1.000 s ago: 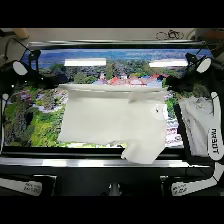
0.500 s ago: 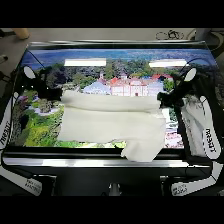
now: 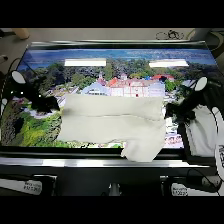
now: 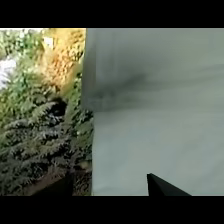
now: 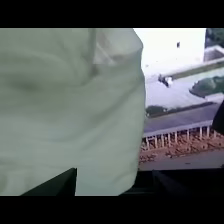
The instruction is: Fold the shirts.
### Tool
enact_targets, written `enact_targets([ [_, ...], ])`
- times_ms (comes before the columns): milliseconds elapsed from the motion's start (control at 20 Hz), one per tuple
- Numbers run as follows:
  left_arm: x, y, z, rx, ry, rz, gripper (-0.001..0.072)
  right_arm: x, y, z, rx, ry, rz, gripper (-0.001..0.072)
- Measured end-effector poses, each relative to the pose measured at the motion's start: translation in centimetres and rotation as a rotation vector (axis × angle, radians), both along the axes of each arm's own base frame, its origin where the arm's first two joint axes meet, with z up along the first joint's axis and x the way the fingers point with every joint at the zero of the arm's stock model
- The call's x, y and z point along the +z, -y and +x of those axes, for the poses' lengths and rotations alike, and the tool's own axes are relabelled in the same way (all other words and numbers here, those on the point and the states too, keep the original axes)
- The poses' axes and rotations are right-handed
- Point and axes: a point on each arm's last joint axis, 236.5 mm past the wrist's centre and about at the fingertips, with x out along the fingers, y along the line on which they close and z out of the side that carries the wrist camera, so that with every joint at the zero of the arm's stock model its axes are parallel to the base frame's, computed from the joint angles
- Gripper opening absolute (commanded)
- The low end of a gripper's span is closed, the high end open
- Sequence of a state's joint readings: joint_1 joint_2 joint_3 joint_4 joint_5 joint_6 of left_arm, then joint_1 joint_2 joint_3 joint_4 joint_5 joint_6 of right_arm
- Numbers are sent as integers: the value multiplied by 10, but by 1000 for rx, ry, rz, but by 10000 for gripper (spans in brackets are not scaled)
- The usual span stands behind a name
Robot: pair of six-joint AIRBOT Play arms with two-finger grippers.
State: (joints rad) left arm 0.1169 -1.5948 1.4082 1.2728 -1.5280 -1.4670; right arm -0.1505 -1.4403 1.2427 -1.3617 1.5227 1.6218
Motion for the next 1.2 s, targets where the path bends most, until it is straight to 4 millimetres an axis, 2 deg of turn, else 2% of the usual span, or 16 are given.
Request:
enact_targets([
  [100,-16,1,-38,20,-47,-6,529,-5,1,-32,-6,-30,2,498],
  [200,-33,3,-71,36,-78,-8,529,-12,1,-50,-16,-28,1,488],
  [350,-57,8,-105,63,-100,-15,528,-17,0,-67,-21,-31,1,484],
  [450,-68,15,-114,86,-98,-31,519,-19,0,-72,-23,-33,0,484],
  [500,-71,19,-117,96,-96,-44,498,-20,0,-72,-22,-31,0,485],
  [550,-73,24,-119,98,-99,-53,341,-20,0,-73,-22,-30,-1,485],
  [600,-76,27,-120,101,-97,-57,120,-21,0,-74,-22,-31,-1,485],
  [650,-80,30,-120,108,-91,-63,36,-21,0,-75,-21,-33,-1,488],
  [800,-83,36,-117,118,-72,-73,29,-31,-2,-87,-10,-62,5,492],
  [1000,-84,37,-111,126,-36,-68,28,-60,-22,-112,-4,-104,85,490],
  [1200,-80,34,-104,127,7,-54,27,-83,-40,-124,-42,-95,147,469],
])
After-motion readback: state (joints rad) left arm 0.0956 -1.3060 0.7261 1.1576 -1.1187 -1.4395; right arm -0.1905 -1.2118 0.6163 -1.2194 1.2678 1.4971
